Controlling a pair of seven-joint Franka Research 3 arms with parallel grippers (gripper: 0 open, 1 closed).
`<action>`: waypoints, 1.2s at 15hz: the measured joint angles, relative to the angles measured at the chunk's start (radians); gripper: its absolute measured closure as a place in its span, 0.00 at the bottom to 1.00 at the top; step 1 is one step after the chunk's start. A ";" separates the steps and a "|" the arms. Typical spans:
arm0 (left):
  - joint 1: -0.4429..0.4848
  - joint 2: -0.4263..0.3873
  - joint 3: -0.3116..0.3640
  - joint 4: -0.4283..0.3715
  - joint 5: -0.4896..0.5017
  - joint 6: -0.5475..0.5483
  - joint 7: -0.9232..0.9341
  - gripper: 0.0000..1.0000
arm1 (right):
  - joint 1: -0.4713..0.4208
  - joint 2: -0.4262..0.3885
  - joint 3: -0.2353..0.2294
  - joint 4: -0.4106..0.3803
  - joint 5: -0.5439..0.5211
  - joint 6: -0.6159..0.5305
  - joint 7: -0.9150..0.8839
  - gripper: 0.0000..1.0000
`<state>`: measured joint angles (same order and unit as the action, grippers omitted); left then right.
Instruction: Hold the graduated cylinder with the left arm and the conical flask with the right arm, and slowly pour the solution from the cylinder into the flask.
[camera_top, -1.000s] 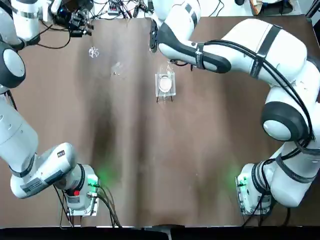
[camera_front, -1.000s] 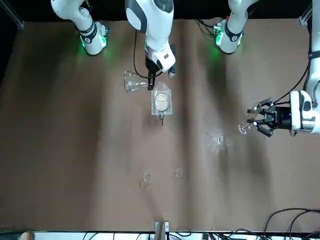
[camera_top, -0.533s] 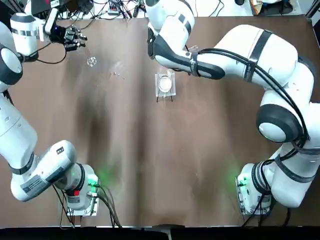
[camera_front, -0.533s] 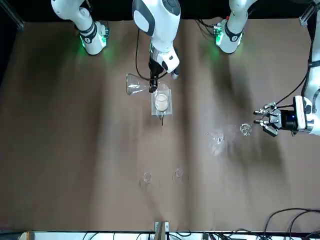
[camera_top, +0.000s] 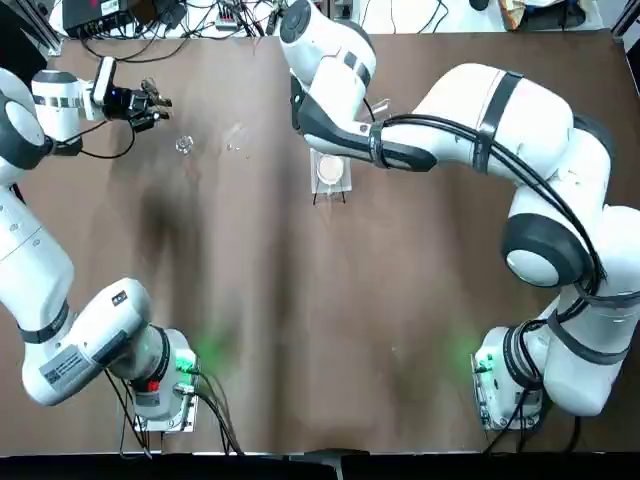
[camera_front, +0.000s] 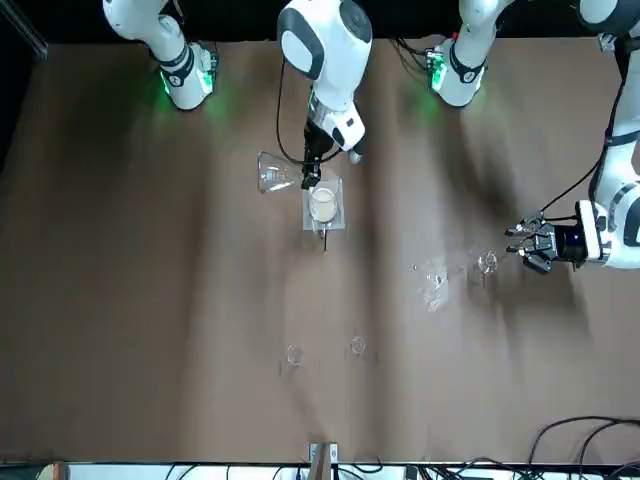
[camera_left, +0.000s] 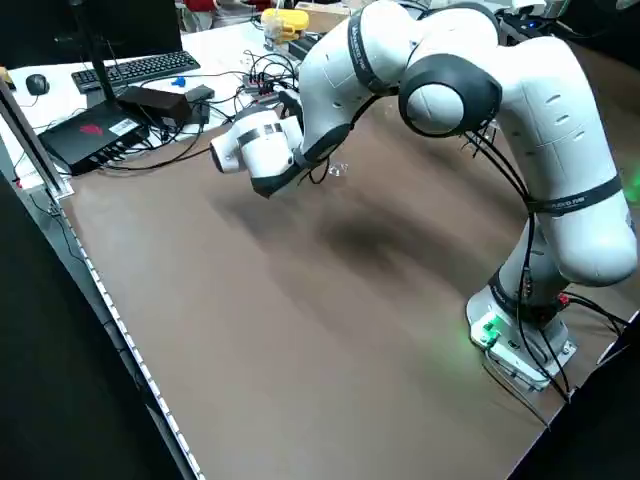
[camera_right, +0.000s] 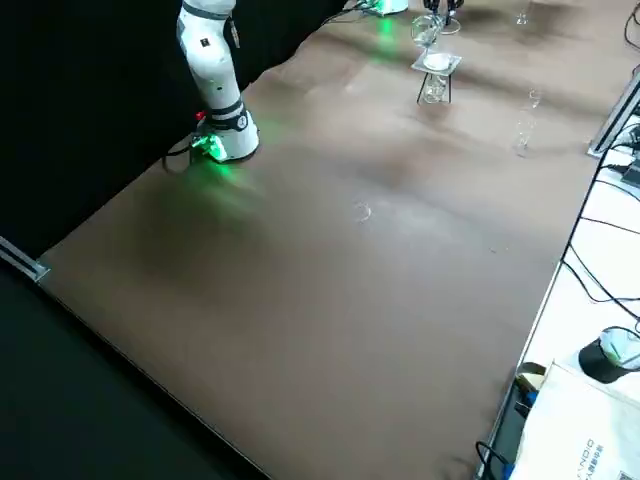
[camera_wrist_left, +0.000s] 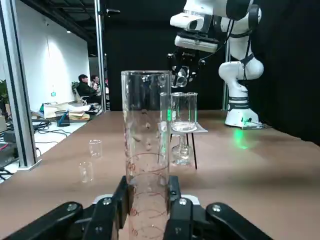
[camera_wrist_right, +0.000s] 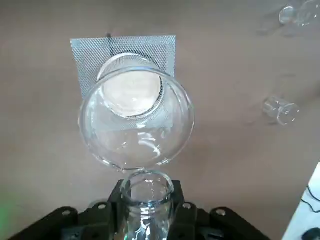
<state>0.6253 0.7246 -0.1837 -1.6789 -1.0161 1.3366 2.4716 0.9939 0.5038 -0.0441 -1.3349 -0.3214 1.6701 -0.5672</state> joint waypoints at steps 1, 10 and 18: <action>0.000 0.005 0.004 0.000 0.005 0.004 0.007 0.66 | 0.005 0.006 0.000 0.005 -0.007 0.000 0.003 0.61; -0.010 0.063 0.004 -0.002 0.033 0.075 0.012 0.66 | 0.027 0.032 0.000 0.017 -0.035 -0.006 0.007 0.61; -0.009 0.074 0.004 -0.002 0.034 0.078 0.027 0.66 | 0.034 0.035 0.000 0.017 -0.047 -0.010 0.007 0.61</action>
<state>0.6162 0.7991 -0.1792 -1.6809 -0.9820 1.4148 2.4985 1.0282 0.5388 -0.0444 -1.3174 -0.3689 1.6597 -0.5601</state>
